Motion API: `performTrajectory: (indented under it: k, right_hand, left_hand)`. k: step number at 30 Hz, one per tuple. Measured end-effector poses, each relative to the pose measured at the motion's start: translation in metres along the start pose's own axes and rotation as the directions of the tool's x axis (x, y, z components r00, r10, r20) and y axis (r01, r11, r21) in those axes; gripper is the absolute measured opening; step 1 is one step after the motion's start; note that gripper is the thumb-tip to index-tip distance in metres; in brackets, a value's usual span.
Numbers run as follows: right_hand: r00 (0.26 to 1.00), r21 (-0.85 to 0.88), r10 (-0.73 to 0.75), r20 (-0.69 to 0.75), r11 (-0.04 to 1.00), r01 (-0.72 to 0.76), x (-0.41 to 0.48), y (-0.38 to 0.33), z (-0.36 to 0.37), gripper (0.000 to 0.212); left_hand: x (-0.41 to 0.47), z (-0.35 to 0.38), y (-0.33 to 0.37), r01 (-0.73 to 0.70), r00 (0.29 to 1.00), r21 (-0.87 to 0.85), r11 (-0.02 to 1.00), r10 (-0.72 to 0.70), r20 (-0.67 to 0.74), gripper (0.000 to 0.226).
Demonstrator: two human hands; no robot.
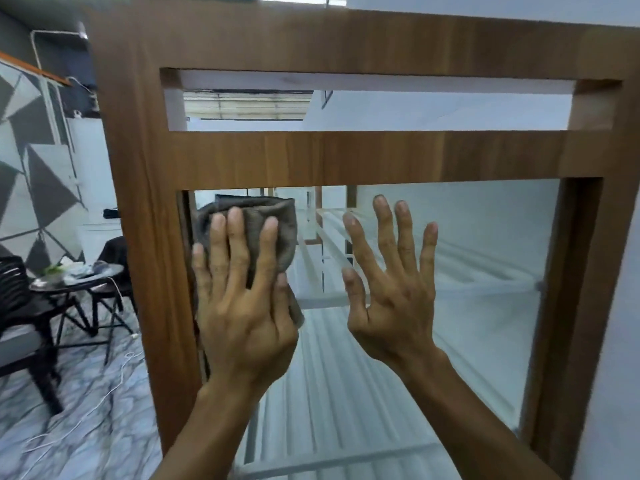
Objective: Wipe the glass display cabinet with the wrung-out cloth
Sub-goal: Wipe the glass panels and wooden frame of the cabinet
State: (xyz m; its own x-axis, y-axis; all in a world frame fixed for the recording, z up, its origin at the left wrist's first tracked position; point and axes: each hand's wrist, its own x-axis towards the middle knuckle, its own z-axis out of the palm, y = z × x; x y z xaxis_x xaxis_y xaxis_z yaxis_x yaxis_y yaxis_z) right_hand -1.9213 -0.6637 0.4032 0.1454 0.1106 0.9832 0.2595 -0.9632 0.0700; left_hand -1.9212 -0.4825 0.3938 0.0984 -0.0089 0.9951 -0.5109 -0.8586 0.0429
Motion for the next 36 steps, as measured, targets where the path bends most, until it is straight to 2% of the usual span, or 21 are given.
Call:
performTrajectory:
  k: [2,3,4,7,8,9,10,13,14,17,19,21,23,25,28,31,36]
  right_hand:
    - [0.999,0.005,0.035,-0.021,0.999,-0.035,-0.002,0.015,-0.004,0.056]
    - [0.998,0.001,0.053,-0.032,0.999,-0.053,-0.004,0.024,-0.006,0.056]
    - [0.997,-0.005,0.068,-0.042,0.998,-0.069,-0.005,0.034,-0.009,0.056]
    - [0.997,0.003,0.068,-0.046,0.998,-0.068,-0.008,0.061,-0.018,0.056]
    - [0.997,0.004,0.061,-0.042,0.998,-0.061,-0.009,0.069,-0.021,0.057]
    - [0.997,0.004,0.065,-0.036,0.998,-0.065,-0.011,0.076,-0.024,0.058]
    - [0.996,0.004,0.081,-0.038,0.997,-0.081,-0.013,0.083,-0.026,0.058]
    - [0.995,-0.006,0.092,-0.038,0.996,-0.092,-0.015,0.105,-0.032,0.057]
    - [0.996,-0.010,0.079,-0.031,0.997,-0.080,-0.017,0.111,-0.034,0.057]
    - [0.998,0.013,0.051,-0.034,0.999,-0.050,-0.020,0.125,-0.039,0.054]
    - [0.998,0.046,0.051,-0.040,0.998,-0.049,-0.024,0.136,-0.044,0.052]
    - [0.997,0.094,0.065,-0.040,0.994,-0.061,-0.028,0.146,-0.049,0.051]
    - [0.995,0.115,0.085,-0.046,0.990,-0.079,-0.032,0.156,-0.053,0.050]
    - [0.994,0.100,0.090,-0.056,0.991,-0.084,-0.036,0.166,-0.057,0.051]
    - [0.986,0.072,0.113,-0.125,0.992,-0.105,-0.045,0.179,-0.064,0.051]
    - [0.954,-0.017,0.227,-0.195,0.972,-0.235,-0.053,0.189,-0.069,0.056]
    - [0.944,0.012,0.280,-0.176,0.959,-0.282,-0.062,0.199,-0.071,0.058]
  left_hand:
    - [0.003,0.012,0.023,0.153,0.988,0.039,0.987,-0.152,-0.030,0.056]
    - [0.008,0.019,0.042,0.189,0.982,0.051,0.981,-0.187,-0.031,0.055]
    - [0.012,0.025,0.062,0.163,0.986,0.041,0.986,-0.164,0.014,0.056]
    - [0.006,0.044,0.086,-0.170,0.975,0.029,0.985,0.164,0.151,0.059]
    - [0.004,0.046,0.083,-0.224,0.963,0.038,0.974,0.216,0.159,0.058]
    - [0.002,0.047,0.079,-0.206,0.971,0.051,0.977,0.198,0.137,0.057]
    - [0.001,0.049,0.077,-0.124,0.989,0.063,0.990,0.118,0.086,0.055]
    - [0.011,0.060,0.107,0.195,0.980,0.078,0.978,-0.191,-0.057,0.058]
    - [0.015,0.068,0.128,0.196,0.980,0.069,0.978,-0.194,-0.036,0.060]
    - [0.012,0.086,0.170,-0.067,0.993,0.020,0.998,0.065,0.095,0.059]
    - [0.008,0.090,0.161,-0.163,0.980,0.022,0.986,0.159,0.119,0.057]
    - [0.004,0.090,0.147,-0.114,0.993,0.035,0.993,0.112,0.041,0.053]
    - [0.003,0.093,0.154,0.025,0.998,0.057,0.998,-0.022,-0.050,0.052]
    - [0.008,0.102,0.182,0.076,0.996,0.068,0.995,-0.073,-0.048,0.055]
    - [0.012,0.118,0.215,-0.002,0.999,0.056,0.998,0.000,0.039,0.059]
    - [0.011,0.130,0.226,-0.111,0.991,0.069,0.991,0.105,0.086,0.058]
    - [0.018,0.144,0.250,-0.261,0.958,0.037,0.965,0.254,0.137,0.057]
